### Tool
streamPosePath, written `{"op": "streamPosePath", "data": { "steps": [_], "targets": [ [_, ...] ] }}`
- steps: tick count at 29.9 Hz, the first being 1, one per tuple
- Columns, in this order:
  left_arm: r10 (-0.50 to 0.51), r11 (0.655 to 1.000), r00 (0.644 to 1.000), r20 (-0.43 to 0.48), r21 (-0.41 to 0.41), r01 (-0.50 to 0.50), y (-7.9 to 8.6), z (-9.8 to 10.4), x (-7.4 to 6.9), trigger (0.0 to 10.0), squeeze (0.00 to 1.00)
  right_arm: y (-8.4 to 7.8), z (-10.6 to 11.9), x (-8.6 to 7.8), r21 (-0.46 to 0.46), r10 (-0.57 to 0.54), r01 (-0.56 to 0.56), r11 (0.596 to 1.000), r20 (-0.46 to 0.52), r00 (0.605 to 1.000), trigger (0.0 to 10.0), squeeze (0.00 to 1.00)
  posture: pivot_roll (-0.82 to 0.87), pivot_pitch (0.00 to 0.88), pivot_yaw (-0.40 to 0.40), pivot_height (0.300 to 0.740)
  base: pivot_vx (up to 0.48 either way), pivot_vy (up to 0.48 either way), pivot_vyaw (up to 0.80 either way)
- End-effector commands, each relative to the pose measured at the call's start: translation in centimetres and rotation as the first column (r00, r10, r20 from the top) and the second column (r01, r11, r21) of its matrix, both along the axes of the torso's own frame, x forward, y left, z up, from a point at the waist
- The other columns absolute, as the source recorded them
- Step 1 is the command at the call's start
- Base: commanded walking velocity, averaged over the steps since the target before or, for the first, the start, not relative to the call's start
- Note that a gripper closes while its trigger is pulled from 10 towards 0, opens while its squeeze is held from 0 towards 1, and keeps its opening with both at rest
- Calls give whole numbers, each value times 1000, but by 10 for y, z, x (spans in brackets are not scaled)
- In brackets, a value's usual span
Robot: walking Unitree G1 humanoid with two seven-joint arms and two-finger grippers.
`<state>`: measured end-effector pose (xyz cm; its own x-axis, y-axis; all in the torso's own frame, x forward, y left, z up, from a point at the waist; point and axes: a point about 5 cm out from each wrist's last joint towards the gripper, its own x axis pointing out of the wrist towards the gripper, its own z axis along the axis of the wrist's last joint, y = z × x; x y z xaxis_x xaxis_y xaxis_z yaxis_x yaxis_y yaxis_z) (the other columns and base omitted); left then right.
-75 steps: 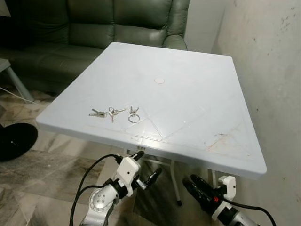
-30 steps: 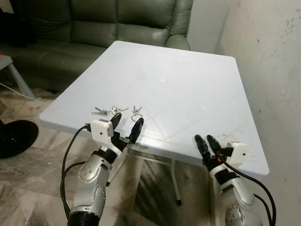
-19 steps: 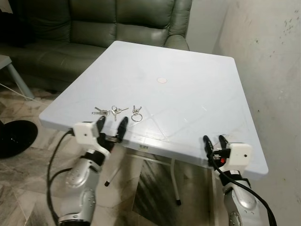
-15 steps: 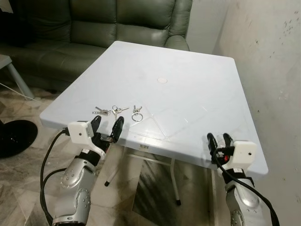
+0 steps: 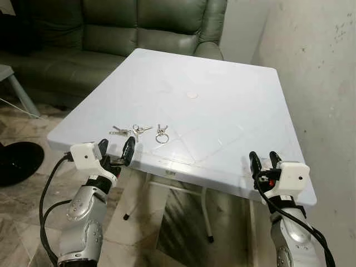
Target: Hang keys on a hook
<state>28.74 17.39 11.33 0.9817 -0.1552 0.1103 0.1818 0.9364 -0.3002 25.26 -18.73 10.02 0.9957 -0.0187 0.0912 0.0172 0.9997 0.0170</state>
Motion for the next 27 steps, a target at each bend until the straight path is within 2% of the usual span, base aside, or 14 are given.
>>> {"op": "streamPosePath", "data": {
  "steps": [1, 27],
  "targets": [
    [4, 1000, 1000, -15, 3, -3, 0, 0, 3, 10000, 0, -1, 2, 2, -14, -2, 2, 1000, -1, 1000, 10000, 0, 0, 0, -65, 740, 0, 255, 0],
    [2, 1000, 1000, -26, -29, -2, -6, -1, 11, 10000, 0, 5, 3, 5, -13, 25, -25, 1000, 4, 1000, 10000, 0, 2, 0, -70, 740, 0, 439, 0]
  ]
}}
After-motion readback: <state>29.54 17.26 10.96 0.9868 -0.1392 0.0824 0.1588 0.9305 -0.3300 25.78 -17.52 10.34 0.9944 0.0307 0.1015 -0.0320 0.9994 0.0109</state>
